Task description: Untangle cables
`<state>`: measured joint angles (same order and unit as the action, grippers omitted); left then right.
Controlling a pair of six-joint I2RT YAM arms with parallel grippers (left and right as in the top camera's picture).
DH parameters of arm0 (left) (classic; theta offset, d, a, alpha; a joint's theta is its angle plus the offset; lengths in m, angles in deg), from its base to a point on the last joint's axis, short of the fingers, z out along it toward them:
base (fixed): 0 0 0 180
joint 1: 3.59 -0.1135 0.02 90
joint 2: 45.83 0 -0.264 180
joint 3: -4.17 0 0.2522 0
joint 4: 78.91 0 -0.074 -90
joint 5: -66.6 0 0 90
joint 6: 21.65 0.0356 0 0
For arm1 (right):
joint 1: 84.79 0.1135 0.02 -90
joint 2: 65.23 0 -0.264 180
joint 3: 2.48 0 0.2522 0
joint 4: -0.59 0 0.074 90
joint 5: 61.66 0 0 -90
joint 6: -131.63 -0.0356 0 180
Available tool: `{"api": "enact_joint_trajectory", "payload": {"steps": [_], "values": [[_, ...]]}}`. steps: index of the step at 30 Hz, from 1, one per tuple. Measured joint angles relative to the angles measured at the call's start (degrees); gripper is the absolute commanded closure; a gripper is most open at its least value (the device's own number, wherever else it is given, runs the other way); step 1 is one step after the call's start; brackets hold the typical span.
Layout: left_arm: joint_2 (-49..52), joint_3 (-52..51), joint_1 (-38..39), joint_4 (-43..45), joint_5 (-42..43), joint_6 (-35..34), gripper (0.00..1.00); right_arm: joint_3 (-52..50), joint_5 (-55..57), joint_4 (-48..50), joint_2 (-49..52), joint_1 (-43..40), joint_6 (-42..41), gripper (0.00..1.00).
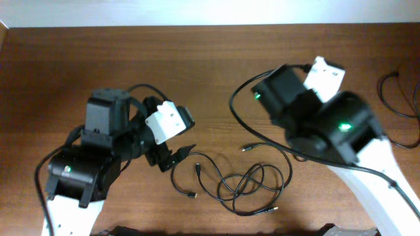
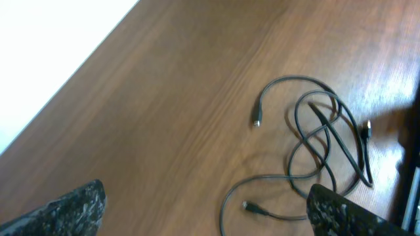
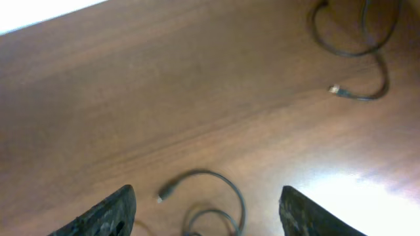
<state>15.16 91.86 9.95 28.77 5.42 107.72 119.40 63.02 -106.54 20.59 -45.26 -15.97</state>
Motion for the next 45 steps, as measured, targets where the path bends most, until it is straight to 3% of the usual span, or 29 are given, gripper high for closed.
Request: {"api": "enact_joint_trajectory", "payload": {"steps": [2,4,5,8,11,12,14,15,16,18,19,20,21,22,24,28,30,33,34,36,40,42,45], "values": [[-3.56,0.00,0.00,-1.90,-2.01,-1.09,0.03,-12.15,-1.14,1.22,0.52,-0.04,-4.72,0.31],[-7.93,0.02,0.00,-4.07,-3.69,-1.49,0.03,-20.87,-3.72,7.17,0.70,0.00,-8.17,0.31],[-9.70,0.00,0.00,-5.22,-5.18,-1.53,0.05,-26.88,-6.75,14.80,-0.15,0.00,-9.01,0.31],[-15.78,0.02,0.00,-7.85,-9.35,-2.80,0.05,-35.71,-13.05,23.67,0.37,0.44,-12.07,0.31],[-17.29,0.02,0.00,-8.90,-10.45,-3.41,0.05,-44.04,-17.49,32.33,0.42,4.94,-23.28,0.31],[-17.29,0.02,0.00,-8.98,-10.51,-3.43,0.05,-45.92,-18.16,34.99,0.24,6.69,-26.25,0.41],[-17.29,0.02,0.00,-9.01,-10.73,-3.43,0.05,-49.16,-18.80,37.68,0.26,9.92,-29.94,0.53],[-17.29,0.02,0.00,-9.20,-10.84,-3.43,0.05,-50.90,-19.39,38.62,0.28,11.30,-31.45,0.69],[-17.29,0.02,0.00,-9.22,-10.84,-3.43,0.05,-52.46,-19.32,39.54,0.24,12.07,-32.92,0.96],[-17.29,0.02,0.00,-9.22,-10.84,-3.43,0.05,-54.25,-19.04,41.31,0.26,12.87,-34.23,0.96],[-17.29,0.02,0.00,-9.25,-10.82,-3.43,0.05,-54.62,-18.14,45.42,0.35,12.87,-31.63,0.96],[-17.29,0.00,0.00,-9.49,-10.73,-3.43,0.05,-54.97,-17.73,53.99,0.33,12.76,-23.45,0.96],[-17.27,0.00,0.00,-9.46,-10.64,-3.45,0.05,-55.25,-18.58,62.69,0.44,12.17,-14.16,0.96],[-17.25,-0.02,0.00,-9.66,-10.64,-3.45,0.05,-54.66,-22.03,71.12,0.48,9.97,0.37,0.96],[-17.29,0.00,0.11,-9.60,-10.54,-3.45,0.05,-51.58,-25.55,73.31,0.59,3.10,14.91,0.96],[-17.29,0.00,0.13,-9.81,-9.57,-3.45,0.06,-38.03,-40.89,75.69,0.70,-14.58,30.86,0.96],[-17.29,0.00,0.13,-10.16,-9.46,-3.45,0.06,-26.27,-59.39,77.68,0.55,-21.18,33.66,0.96],[-17.29,0.00,0.13,-10.71,-9.31,-3.45,0.04,-15.56,-86.64,76.89,0.33,-20.98,34.29,0.96],[-17.29,0.00,0.13,-10.78,-9.03,-3.45,0.04,-15.41,-90.58,76.04,0.15,-20.90,34.32,0.96],[-17.29,0.00,0.13,-10.88,-8.46,-3.45,0.04,-15.23,-94.27,69.44,0.39,-20.92,34.42,0.96],[-17.29,0.00,0.13,-10.93,-8.02,-3.45,0.05,-15.39,-105.72,79.84,0.48,-20.94,33.57,0.96],[-17.29,0.00,0.13,-10.86,-8.00,-3.48,0.06,-15.39,-105.33,80.15,0.48,-22.32,33.18,0.96],[-17.29,0.00,0.13,-10.84,-7.82,-3.48,0.04,-15.15,-96.74,71.60,0.50,-29.88,31.30,0.96]]}}
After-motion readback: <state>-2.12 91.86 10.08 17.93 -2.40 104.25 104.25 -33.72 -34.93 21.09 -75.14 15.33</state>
